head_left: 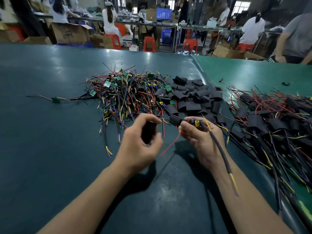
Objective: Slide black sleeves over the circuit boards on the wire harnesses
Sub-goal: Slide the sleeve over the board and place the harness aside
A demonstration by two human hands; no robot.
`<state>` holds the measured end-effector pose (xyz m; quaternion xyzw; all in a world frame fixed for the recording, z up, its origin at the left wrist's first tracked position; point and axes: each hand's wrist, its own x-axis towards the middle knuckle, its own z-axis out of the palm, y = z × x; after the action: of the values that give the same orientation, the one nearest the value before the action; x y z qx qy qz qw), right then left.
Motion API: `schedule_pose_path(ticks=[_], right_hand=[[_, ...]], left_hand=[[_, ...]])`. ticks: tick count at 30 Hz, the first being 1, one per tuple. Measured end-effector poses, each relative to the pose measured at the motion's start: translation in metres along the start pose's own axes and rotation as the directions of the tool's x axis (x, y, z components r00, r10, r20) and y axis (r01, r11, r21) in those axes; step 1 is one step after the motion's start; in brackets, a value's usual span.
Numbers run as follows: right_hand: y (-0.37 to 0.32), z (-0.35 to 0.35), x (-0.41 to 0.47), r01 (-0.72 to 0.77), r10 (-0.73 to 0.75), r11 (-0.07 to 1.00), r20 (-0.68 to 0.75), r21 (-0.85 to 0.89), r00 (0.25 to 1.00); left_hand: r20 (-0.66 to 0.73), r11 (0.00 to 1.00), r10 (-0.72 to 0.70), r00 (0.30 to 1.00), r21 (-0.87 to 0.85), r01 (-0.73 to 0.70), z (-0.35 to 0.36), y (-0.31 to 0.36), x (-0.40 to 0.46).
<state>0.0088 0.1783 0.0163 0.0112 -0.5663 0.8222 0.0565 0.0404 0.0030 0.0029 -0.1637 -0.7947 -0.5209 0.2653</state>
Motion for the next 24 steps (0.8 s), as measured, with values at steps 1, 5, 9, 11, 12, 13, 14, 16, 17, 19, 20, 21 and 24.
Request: schedule_pose_path(ticks=[1, 5, 9, 11, 12, 13, 14, 16, 17, 19, 20, 21, 24], right_hand=[[0.0, 0.002, -0.002, -0.008, 0.008, 1.0, 0.006, -0.002, 1.0], [0.002, 0.004, -0.005, -0.067, 0.072, 0.99, -0.04, 0.122, 0.997], [0.002, 0.004, -0.005, -0.178, 0.178, 0.978, 0.013, 0.108, 0.984], [0.003, 0.006, -0.006, -0.242, 0.238, 0.969, 0.081, 0.048, 0.968], [0.003, 0.007, -0.007, -0.258, 0.254, 0.966, 0.114, 0.014, 0.96], [0.003, 0.008, -0.008, -0.261, 0.26, 0.965, 0.139, -0.013, 0.956], [0.002, 0.009, -0.008, -0.26, 0.262, 0.965, 0.147, -0.034, 0.954], [0.001, 0.01, -0.01, -0.258, 0.265, 0.964, 0.142, -0.064, 0.954], [0.001, 0.01, -0.01, -0.256, 0.265, 0.964, 0.144, -0.078, 0.954], [0.0, 0.01, -0.011, -0.257, 0.268, 0.963, 0.154, -0.087, 0.951], [0.0, 0.01, -0.011, -0.262, 0.273, 0.961, 0.158, -0.09, 0.949], [-0.001, 0.01, -0.011, -0.269, 0.284, 0.957, 0.16, -0.105, 0.945], [-0.001, 0.01, -0.011, -0.305, 0.338, 0.931, 0.165, -0.199, 0.926]], left_hand=[[0.054, 0.999, 0.029, 0.998, -0.015, -0.028, 0.004, 0.003, -0.002], [0.382, 0.997, -0.055, 0.922, -0.032, 0.073, 0.013, -0.003, -0.001], [0.338, 0.988, -0.073, 0.938, -0.106, 0.115, 0.016, -0.004, 0.002], [0.169, 0.985, -0.134, 0.976, -0.081, 0.149, 0.017, -0.007, 0.006], [0.116, 0.974, -0.19, 0.975, -0.106, 0.202, 0.016, -0.008, 0.008], [0.093, 0.949, -0.253, 0.963, -0.171, 0.266, 0.016, -0.009, 0.01], [0.079, 0.919, -0.308, 0.948, -0.232, 0.318, 0.016, -0.008, 0.011], [0.06, 0.872, -0.372, 0.926, -0.318, 0.371, 0.016, -0.008, 0.013], [0.055, 0.862, -0.383, 0.922, -0.339, 0.378, 0.015, -0.008, 0.014], [0.084, 0.835, -0.396, 0.915, -0.383, 0.396, 0.012, -0.009, 0.016], [0.113, 0.806, -0.403, 0.908, -0.425, 0.411, 0.011, -0.008, 0.017], [0.141, 0.768, -0.407, 0.902, -0.481, 0.422, 0.009, -0.007, 0.017], [0.149, 0.708, -0.402, 0.903, -0.575, 0.41, 0.006, -0.005, 0.017]])
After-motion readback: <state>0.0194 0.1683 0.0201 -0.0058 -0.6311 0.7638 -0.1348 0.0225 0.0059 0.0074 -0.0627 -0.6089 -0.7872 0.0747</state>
